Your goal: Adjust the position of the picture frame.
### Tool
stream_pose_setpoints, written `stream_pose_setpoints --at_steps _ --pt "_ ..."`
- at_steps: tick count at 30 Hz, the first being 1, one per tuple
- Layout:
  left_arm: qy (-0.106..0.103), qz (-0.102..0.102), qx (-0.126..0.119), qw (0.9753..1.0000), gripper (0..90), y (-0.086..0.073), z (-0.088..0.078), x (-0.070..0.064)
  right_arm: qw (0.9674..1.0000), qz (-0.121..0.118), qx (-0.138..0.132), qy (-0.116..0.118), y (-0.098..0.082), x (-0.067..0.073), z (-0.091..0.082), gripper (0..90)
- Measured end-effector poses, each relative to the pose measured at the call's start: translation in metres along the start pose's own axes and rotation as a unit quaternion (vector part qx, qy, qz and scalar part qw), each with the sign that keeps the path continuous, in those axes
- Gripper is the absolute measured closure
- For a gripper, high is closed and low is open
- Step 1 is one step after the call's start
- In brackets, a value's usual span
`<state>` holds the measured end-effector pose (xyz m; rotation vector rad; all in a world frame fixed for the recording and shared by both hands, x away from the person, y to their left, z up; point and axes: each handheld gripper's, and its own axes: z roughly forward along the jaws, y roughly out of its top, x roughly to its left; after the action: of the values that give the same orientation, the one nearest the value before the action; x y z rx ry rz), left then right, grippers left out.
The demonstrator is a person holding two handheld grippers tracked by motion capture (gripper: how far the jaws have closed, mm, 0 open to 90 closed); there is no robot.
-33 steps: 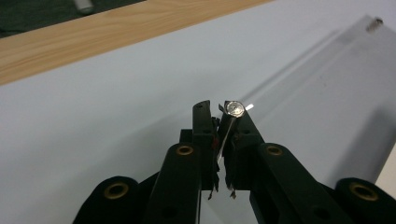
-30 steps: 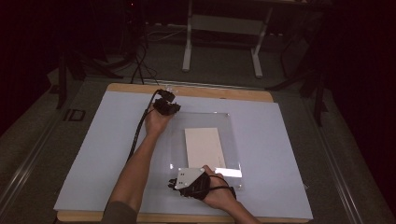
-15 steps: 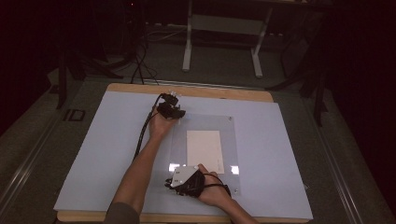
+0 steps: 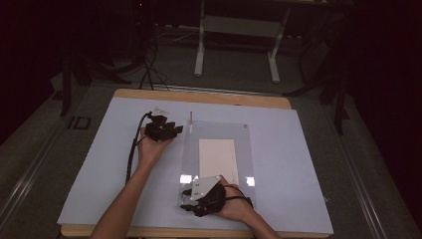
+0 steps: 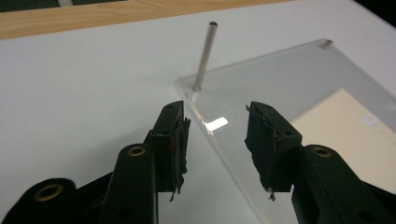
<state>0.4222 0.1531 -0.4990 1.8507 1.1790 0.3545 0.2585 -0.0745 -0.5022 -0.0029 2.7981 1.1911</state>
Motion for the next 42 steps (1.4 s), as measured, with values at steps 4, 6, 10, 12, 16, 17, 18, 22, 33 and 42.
stream_pose_setpoints --at_steps 4,6,10,12,16,17,18,22,33,42 --pt "-0.019 -0.005 -0.01 0.9998 56.9 -0.014 -0.019 -0.003 0.9997 0.018 -0.014 -0.004 -0.006 -0.01 -0.013 55.1" --pt "-0.028 -0.005 -0.016 0.9995 56.9 -0.021 -0.029 -0.007 0.9992 0.03 -0.025 -0.003 -0.009 -0.017 -0.02 53.8" --pt "-0.04 0.003 -0.02 0.999 56.8 -0.035 -0.046 -0.016 0.9969 0.067 -0.041 -0.006 -0.02 -0.04 -0.033 53.5" --pt "-0.043 0.014 -0.018 0.9988 56.8 -0.042 -0.053 -0.02 0.9959 0.08 -0.04 -0.019 -0.027 -0.052 -0.038 53.6" --pt "-0.043 0.041 -0.008 0.9982 56.9 -0.055 -0.064 -0.029 0.9927 0.1 -0.042 -0.053 -0.039 -0.076 -0.048 53.6" --pt "-0.048 0.041 -0.008 0.998 56.9 -0.058 -0.066 -0.031 0.992 0.103 -0.043 -0.058 -0.041 -0.08 -0.049 53.6" --pt "-0.05 0.045 -0.005 0.9977 56.9 -0.063 -0.069 -0.034 0.9912 0.106 -0.044 -0.066 -0.043 -0.085 -0.051 53.6" --pt "-0.054 0.065 0.007 0.9964 56.9 -0.074 -0.075 -0.04 0.9876 0.121 -0.038 -0.093 -0.047 -0.105 -0.054 54.2" --pt "-0.1 0.11 0.027 0.9885 57.8 -0.098 -0.08 -0.042 0.9793 0.163 -0.04 -0.114 -0.045 -0.152 -0.04 57.0" --pt "-0.133 0.129 0.037 0.982 63.2 -0.117 -0.091 -0.05 0.968 0.218 -0.035 -0.118 -0.053 -0.186 -0.025 58.5"
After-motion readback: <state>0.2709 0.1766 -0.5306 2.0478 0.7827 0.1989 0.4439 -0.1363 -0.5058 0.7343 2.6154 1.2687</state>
